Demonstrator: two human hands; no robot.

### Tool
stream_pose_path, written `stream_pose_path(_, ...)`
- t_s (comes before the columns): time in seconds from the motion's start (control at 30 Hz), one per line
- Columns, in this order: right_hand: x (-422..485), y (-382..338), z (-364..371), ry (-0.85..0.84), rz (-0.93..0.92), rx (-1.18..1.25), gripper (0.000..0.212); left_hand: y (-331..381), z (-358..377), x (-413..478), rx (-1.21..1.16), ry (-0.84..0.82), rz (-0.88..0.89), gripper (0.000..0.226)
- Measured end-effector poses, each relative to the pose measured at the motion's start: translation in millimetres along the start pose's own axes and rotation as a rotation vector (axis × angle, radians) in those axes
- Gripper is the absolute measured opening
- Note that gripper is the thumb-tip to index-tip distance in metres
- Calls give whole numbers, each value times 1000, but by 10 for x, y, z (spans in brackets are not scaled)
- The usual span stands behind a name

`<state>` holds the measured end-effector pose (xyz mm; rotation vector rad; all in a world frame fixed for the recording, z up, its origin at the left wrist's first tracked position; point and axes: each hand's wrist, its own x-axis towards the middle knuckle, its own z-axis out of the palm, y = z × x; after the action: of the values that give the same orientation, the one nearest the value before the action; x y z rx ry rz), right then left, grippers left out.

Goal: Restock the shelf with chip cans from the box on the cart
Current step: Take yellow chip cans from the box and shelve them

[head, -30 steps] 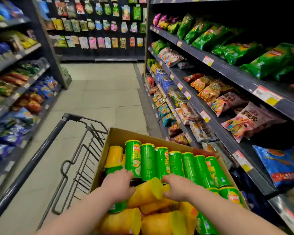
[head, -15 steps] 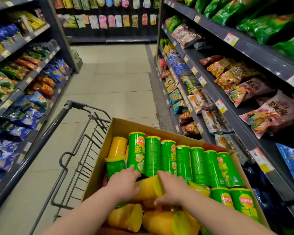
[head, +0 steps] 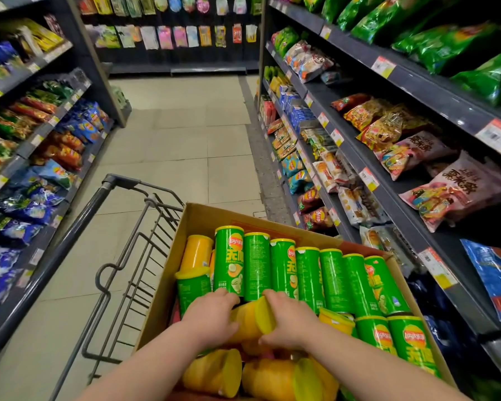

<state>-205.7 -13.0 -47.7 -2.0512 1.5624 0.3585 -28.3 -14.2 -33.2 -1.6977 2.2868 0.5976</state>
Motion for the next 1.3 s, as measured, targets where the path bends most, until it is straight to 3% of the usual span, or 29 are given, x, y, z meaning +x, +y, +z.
stream_pose_path(0.3, -73, -71, -122, 42, -22, 151, 96, -67, 17, -29, -37, 7, -10, 58)
stream_pose_path(0.5, -180, -146, -502, 159, -79, 299, 92, -56, 79, -8, -329, 19, 4, 103)
stream_pose_path(0.6, -241, -161, -641, 189, -83, 345, 90, 14, 47, -14, -496, 72, 10, 114)
stream_pose_path(0.8, -394, -109, -712, 225, -93, 442, 88, 155, 26, -14, -695, 154, 6, 93)
stream_pose_path(0.93, -436, 79, -655, 250, -50, 515, 94, 266, 3, -16, -767, 192, -36, 94)
stream_pose_path(1.03, -463, 315, -536, 249, 69, 509, 89, 289, 31, 22, -804, 203, -86, 83)
stream_pose_path(1.3, -538, 886, -42, 223, 452, 445, 85, 341, 70, 77, -858, 165, -109, 79)
